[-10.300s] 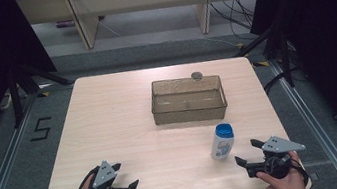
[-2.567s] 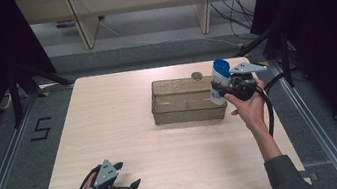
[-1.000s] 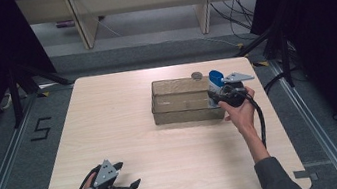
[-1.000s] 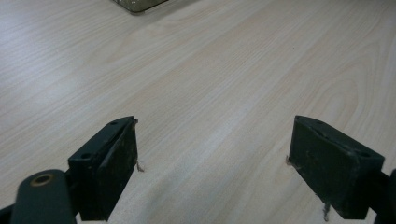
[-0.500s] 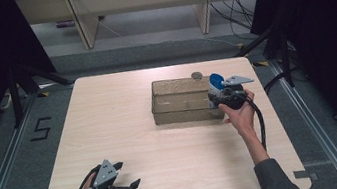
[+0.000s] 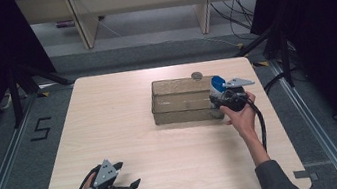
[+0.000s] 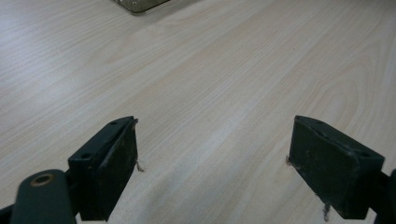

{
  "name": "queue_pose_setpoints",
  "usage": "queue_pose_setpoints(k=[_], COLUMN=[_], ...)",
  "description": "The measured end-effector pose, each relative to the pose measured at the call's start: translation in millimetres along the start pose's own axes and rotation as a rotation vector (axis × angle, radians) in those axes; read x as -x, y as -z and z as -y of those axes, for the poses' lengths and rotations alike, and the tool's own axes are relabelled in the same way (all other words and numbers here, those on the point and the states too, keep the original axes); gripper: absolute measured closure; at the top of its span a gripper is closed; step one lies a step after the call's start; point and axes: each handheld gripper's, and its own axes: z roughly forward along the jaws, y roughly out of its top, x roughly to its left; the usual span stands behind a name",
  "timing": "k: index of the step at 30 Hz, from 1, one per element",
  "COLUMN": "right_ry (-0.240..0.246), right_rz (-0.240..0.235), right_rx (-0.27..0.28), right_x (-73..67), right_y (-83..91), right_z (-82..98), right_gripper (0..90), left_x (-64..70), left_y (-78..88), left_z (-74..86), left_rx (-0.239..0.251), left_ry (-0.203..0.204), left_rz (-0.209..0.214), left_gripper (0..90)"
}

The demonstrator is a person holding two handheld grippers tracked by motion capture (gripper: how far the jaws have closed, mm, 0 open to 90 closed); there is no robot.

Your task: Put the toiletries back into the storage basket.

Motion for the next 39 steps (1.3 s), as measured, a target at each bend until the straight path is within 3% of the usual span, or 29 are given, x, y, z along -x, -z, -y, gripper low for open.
queue_pose_setpoints(k=[5, 9, 13, 17, 20, 21, 24, 26, 30, 33, 37, 39], right_ry=[-0.028, 0.012, 0.014, -0.015, -0.009, -0.040, -0.019, -0.019, -0.071, -0.040, -0.045, -0.074], right_rz=[-0.009, -0.013, -0.015, -0.011, -0.008, -0.007, -0.009, -0.004, -0.023, -0.026, -0.029, -0.031], right_rx=[-0.010, 0.000, -0.006, -0.003, 0.016, 0.007, 0.036, 0.054, 0.066, 0.084, 0.093, 0.092], right_x=[-1.8, 0.8, 1.4, -0.6, -0.3, -3.5, -2.2, -1.8, -4.6, -2.1, -2.3, -4.8], right_y=[-0.8, -1.3, -1.0, -0.1, 1.1, 3.6, 6.8, 10.0, 15.2, 18.6, 23.9, 27.7], right_z=[2.7, 2.6, 2.7, 2.6, 1.4, 0.9, -1.0, -2.3, -3.3, -4.5, -4.4, -3.6], right_gripper=[54.7, 54.5, 54.0, 45.7, 37.7, 35.4, 31.2, 29.6, 28.7, 28.3, 27.5, 26.9], left_x=[0.0, 0.1, 0.2, 0.2, 0.2, 0.2, 2.2, 2.3, 1.7, 1.4, 1.2, 2.1], left_y=[0.0, 0.0, -0.2, -0.1, -0.1, -0.1, -1.3, -1.3, -1.1, -0.9, -0.8, -1.3], left_z=[0.0, 0.0, 0.0, 0.0, 0.1, 0.1, 0.4, 0.3, 0.3, 0.3, 0.4, 0.5], left_rx=[-0.001, 0.000, -0.001, -0.002, -0.001, -0.001, 0.020, 0.019, 0.016, 0.013, 0.010, 0.019], left_ry=[-0.001, 0.000, 0.000, 0.000, 0.000, 0.001, 0.026, 0.025, 0.021, 0.018, 0.016, 0.026], left_rz=[0.001, 0.001, 0.002, 0.001, 0.002, 0.001, 0.010, 0.010, 0.006, 0.005, 0.005, 0.009], left_gripper=[15.2, 15.2, 15.2, 15.2, 15.2, 15.2, 15.2, 15.2, 15.2, 15.2, 15.2, 15.2])
